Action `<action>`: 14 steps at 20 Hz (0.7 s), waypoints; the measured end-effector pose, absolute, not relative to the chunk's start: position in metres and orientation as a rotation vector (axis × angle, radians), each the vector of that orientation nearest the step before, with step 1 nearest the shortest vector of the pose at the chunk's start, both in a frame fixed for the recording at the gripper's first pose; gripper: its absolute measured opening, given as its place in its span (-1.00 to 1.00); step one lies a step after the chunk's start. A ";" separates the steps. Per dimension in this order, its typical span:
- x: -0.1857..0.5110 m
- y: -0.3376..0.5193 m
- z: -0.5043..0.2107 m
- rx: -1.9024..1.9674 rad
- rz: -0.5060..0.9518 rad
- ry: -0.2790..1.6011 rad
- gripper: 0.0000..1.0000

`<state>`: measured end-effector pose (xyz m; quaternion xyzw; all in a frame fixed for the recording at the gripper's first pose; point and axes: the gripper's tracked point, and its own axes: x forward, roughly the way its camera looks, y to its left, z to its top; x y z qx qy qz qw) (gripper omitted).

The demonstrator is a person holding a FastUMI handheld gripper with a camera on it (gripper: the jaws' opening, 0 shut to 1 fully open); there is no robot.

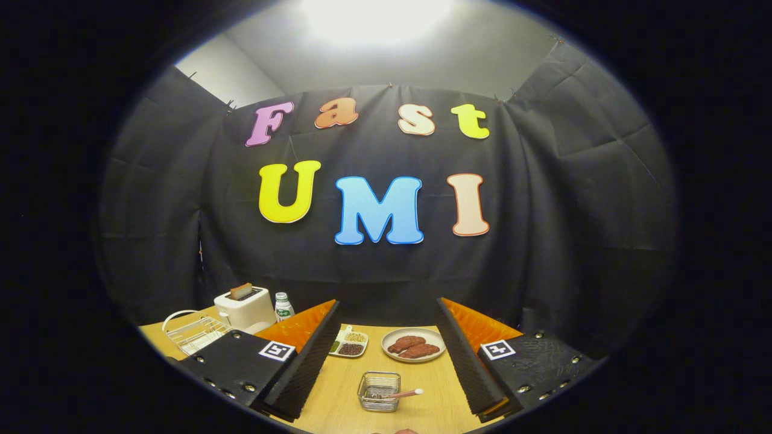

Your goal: Take the plate from the dish rack, then take the spoon from the basket and place it into the plate.

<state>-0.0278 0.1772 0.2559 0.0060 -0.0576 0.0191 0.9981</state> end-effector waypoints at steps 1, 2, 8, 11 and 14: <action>-0.029 0.182 0.258 0.027 0.036 -0.113 0.93; -0.027 0.186 0.259 0.038 0.030 -0.104 0.93; -0.016 0.228 0.255 0.062 0.062 0.026 0.93; -0.011 0.257 0.239 0.075 0.096 0.131 0.93; -0.007 0.284 0.228 0.096 0.134 0.215 0.93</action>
